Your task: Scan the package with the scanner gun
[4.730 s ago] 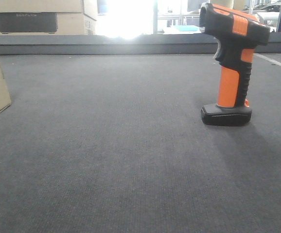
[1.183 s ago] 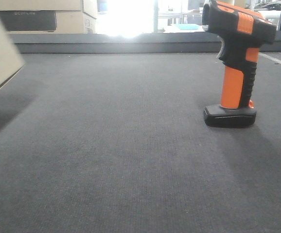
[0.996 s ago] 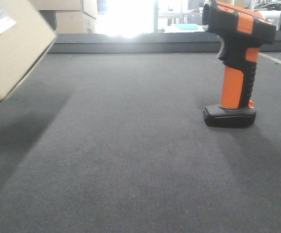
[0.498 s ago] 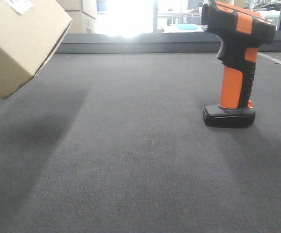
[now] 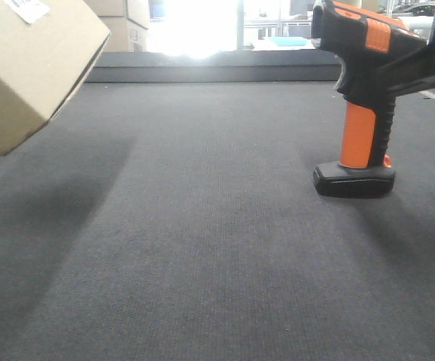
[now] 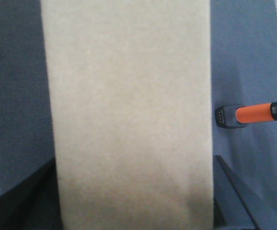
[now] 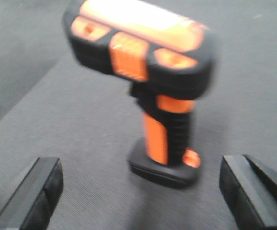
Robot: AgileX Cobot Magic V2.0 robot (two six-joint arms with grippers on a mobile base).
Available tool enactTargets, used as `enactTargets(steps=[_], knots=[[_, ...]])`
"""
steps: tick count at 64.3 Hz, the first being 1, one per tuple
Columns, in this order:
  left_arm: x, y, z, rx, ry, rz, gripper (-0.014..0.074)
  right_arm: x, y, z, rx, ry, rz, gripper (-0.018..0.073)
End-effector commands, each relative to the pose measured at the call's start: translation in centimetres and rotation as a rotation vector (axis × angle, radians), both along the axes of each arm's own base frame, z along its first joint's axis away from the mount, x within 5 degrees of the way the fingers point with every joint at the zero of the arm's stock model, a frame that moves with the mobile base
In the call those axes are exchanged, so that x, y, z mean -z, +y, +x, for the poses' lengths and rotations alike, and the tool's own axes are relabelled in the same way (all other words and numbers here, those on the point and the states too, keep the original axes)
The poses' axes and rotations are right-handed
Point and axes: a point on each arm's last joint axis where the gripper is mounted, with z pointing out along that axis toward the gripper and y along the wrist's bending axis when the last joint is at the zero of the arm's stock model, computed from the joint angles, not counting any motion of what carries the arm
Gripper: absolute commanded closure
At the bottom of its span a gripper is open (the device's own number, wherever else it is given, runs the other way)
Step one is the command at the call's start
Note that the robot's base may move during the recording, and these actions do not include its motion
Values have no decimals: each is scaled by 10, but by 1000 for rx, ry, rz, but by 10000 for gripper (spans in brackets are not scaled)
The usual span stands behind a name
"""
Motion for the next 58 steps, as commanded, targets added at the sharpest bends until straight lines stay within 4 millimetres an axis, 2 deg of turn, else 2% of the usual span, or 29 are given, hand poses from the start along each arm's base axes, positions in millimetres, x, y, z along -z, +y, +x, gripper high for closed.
enactTargets(steps=[1,17,38,49,58], knots=[[-4,-1,-2,-5,-14,-7,707,-1,11,14,24,-48,35,-9],[-2,1,-2,-7,-9,25,707,17,15,34,152,-9,83,-9],[-2,2,-2,-7,-8,29,707,22,14,48,225,-131,67,-9],[-2,2,-2,-7,-8,29,707,27,17,52,206,-170,39,-9],[-2,2,-2,-7,-8,29,707,22,23,55,197,-197,61,-9]])
